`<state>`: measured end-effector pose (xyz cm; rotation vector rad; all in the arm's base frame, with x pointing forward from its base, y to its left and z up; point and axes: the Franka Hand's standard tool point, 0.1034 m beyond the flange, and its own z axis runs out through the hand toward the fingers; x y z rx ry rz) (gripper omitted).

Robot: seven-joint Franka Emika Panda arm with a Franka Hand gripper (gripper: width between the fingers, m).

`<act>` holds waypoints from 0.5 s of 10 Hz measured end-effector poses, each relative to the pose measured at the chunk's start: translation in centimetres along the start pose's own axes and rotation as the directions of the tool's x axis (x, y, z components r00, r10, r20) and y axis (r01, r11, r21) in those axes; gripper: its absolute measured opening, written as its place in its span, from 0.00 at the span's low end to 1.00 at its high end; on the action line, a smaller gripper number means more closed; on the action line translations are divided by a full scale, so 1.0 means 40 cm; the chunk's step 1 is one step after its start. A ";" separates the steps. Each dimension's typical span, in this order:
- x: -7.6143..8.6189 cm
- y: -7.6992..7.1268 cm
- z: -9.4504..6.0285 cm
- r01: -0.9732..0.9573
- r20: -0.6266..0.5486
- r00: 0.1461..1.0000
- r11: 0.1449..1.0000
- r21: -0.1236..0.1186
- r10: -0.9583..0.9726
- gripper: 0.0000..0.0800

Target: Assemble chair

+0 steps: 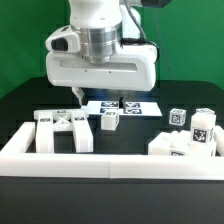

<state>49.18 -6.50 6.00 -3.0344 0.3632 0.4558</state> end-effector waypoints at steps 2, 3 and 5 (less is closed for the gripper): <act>-0.039 -0.007 0.016 -0.001 0.115 0.993 1.000 0.004 0.001 0.81; -0.044 -0.006 0.019 -0.004 0.199 0.980 1.000 0.005 0.003 0.81; -0.041 -0.004 0.027 -0.006 0.314 0.949 1.000 0.001 0.005 0.81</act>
Offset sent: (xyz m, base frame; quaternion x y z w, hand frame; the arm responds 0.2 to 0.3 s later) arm 0.0000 0.0000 0.0000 0.0000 -0.1938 0.0000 0.9810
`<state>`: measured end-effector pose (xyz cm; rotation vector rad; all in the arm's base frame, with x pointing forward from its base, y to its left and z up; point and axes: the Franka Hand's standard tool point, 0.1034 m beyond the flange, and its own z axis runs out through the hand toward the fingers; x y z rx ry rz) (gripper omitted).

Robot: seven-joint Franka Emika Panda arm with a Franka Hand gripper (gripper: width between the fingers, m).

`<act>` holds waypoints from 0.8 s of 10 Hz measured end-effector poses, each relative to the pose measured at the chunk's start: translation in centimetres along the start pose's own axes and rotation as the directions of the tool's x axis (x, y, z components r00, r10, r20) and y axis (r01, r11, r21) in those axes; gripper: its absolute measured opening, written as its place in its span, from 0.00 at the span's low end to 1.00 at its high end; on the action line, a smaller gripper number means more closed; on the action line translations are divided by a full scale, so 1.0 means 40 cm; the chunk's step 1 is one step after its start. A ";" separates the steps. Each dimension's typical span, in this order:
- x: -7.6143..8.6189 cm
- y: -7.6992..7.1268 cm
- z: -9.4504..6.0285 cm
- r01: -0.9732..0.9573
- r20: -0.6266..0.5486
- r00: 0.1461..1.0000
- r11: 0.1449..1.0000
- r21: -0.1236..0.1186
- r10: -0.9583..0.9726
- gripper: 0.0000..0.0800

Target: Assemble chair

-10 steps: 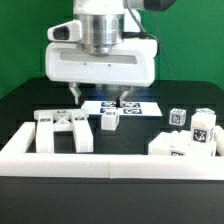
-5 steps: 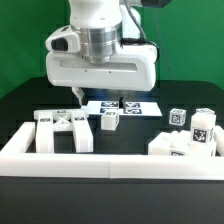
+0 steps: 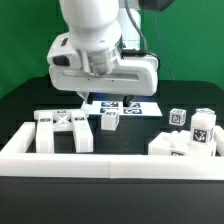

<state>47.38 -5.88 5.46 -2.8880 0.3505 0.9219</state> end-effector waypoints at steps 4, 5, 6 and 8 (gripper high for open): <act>0.001 0.004 0.047 0.018 0.107 0.994 1.000 -0.009 -0.017 0.81; 0.001 0.001 0.057 0.019 0.107 0.994 1.000 -0.012 -0.018 0.81; 0.000 0.000 0.069 0.021 0.108 0.994 1.000 -0.014 -0.019 0.81; -0.001 -0.004 0.085 0.024 0.105 0.994 1.000 -0.017 -0.022 0.81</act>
Offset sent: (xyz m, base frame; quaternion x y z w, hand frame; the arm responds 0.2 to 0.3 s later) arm -0.0031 0.0039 -0.0114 -0.0067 0.0087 -0.0071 0.9999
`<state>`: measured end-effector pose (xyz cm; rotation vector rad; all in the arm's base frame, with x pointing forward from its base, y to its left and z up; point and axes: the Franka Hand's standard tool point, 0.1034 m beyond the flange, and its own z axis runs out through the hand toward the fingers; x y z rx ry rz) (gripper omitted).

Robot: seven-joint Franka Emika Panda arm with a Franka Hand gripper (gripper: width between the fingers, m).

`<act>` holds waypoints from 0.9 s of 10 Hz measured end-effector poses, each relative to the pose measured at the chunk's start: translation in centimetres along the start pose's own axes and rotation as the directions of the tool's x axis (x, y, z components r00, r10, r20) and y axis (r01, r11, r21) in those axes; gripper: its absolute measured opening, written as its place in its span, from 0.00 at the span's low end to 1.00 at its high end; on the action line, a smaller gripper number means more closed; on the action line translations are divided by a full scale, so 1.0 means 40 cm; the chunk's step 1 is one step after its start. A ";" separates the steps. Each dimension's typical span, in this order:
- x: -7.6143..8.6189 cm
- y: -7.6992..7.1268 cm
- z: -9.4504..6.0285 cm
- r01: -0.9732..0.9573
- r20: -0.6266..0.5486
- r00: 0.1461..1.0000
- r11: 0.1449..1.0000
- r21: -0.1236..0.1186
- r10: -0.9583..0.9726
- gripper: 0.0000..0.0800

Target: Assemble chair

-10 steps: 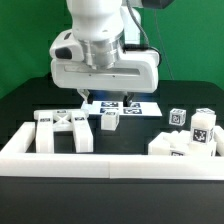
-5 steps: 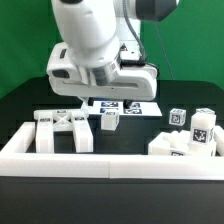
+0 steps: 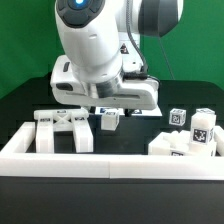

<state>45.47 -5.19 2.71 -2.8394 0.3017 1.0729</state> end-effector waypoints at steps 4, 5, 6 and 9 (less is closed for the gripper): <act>0.001 0.003 0.035 -0.002 -0.003 1.000 1.000 -0.004 0.002 0.81; 0.002 0.005 0.040 -0.003 0.000 1.000 1.000 -0.004 0.003 0.81; 0.002 0.006 0.044 -0.004 0.003 1.000 1.000 -0.005 0.004 0.81; 0.002 0.009 0.046 -0.006 0.004 1.000 1.000 -0.004 0.006 0.44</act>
Offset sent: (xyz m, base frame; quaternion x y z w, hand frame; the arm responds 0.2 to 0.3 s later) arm -0.0069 0.0023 -0.0102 -0.0006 0.0063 -0.0025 1.0000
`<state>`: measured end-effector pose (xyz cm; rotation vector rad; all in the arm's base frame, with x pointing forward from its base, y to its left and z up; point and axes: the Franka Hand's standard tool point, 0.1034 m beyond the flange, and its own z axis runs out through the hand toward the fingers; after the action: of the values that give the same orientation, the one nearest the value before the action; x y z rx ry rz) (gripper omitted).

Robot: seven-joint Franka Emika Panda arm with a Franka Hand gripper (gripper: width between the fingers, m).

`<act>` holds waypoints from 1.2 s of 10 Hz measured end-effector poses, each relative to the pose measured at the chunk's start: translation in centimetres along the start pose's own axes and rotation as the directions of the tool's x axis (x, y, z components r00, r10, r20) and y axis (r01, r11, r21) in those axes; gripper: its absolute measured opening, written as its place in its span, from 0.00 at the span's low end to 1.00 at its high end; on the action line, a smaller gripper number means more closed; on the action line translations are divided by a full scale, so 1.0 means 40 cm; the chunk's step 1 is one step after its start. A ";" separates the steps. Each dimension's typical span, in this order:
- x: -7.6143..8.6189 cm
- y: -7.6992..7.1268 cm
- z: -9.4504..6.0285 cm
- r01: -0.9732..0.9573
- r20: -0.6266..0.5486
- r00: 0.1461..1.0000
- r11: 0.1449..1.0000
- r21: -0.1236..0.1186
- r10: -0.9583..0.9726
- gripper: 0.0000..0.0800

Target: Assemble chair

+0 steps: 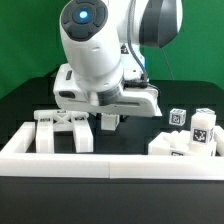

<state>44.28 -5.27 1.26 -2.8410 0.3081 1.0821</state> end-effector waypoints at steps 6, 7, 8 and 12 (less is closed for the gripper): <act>0.002 -0.021 -0.056 0.000 -0.015 1.000 1.000 0.001 0.000 0.36; -0.007 -0.046 -0.093 -0.010 -0.020 1.000 1.000 0.000 0.010 0.36; -0.020 -0.077 -0.135 -0.038 -0.033 0.999 0.999 0.001 0.038 0.36; -0.029 -0.116 -0.188 -0.064 -0.094 0.994 0.998 0.003 0.064 0.36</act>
Offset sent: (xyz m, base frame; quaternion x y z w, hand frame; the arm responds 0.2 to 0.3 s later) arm 0.0086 -0.0009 0.0084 -0.0022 -0.0025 -0.0066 1.0000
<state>49.31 -1.67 7.67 -2.9064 0.4085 0.9610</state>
